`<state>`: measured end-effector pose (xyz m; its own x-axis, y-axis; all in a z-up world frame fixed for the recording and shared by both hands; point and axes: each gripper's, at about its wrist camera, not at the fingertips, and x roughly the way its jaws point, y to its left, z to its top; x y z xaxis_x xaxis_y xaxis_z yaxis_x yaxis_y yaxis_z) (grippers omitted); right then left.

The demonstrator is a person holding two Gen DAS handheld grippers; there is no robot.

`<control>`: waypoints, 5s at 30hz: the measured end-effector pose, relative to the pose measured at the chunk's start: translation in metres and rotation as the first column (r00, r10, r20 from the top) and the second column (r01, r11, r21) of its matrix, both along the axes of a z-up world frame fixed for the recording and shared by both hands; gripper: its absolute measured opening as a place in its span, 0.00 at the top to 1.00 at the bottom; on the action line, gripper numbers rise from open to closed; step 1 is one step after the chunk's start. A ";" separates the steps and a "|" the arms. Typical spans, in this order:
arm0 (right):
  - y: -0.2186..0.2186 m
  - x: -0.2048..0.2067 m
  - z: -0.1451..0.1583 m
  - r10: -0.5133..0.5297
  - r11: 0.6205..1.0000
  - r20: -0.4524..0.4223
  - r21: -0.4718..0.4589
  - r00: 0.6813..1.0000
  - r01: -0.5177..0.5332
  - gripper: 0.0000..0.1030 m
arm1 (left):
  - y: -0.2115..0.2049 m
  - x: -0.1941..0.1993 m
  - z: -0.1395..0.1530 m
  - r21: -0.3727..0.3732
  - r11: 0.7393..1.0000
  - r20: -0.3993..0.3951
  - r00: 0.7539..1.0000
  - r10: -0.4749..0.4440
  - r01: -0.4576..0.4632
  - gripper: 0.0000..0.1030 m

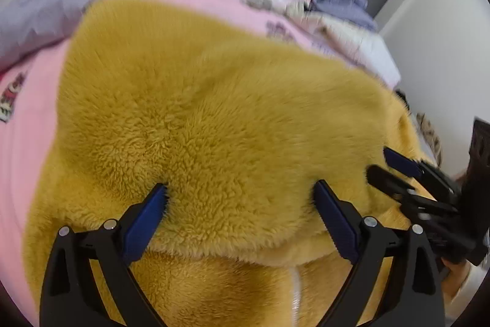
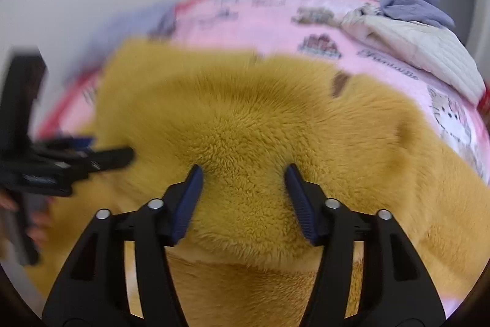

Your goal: Fold large clothes

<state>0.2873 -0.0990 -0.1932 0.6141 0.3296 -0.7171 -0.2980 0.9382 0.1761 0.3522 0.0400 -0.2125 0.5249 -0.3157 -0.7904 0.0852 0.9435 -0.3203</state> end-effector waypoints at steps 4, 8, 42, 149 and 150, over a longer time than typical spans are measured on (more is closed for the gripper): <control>-0.073 -0.029 0.041 -0.234 0.936 0.057 0.284 0.970 0.209 0.28 | -0.013 -0.009 0.047 -0.089 0.996 0.171 0.984 0.040 -0.025 0.05; -0.175 -0.065 0.046 -0.522 0.791 -0.023 0.363 0.853 0.493 0.26 | -0.061 0.009 0.053 -0.154 0.986 0.149 0.988 -0.036 0.059 0.05; -0.467 -0.158 -0.011 -0.889 0.250 -0.226 0.490 0.399 0.835 0.89 | -0.177 0.024 0.003 0.136 0.980 0.075 0.985 -0.153 0.142 0.05; 0.009 0.045 0.085 -0.121 0.993 0.080 0.004 0.989 0.121 0.52 | 0.110 0.048 0.040 -0.024 0.988 0.087 0.984 0.156 -0.155 0.92; 0.015 0.052 0.081 -0.111 0.993 0.061 -0.031 0.992 0.113 0.51 | 0.113 0.052 0.027 -0.017 0.988 0.024 0.987 0.157 -0.157 0.92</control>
<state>0.3389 -0.0843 -0.1117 0.6875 0.2325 -0.6880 -0.1998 0.9713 0.1286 0.4042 0.1529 -0.1851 0.5886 -0.2394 -0.7722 -0.0551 0.9410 -0.3338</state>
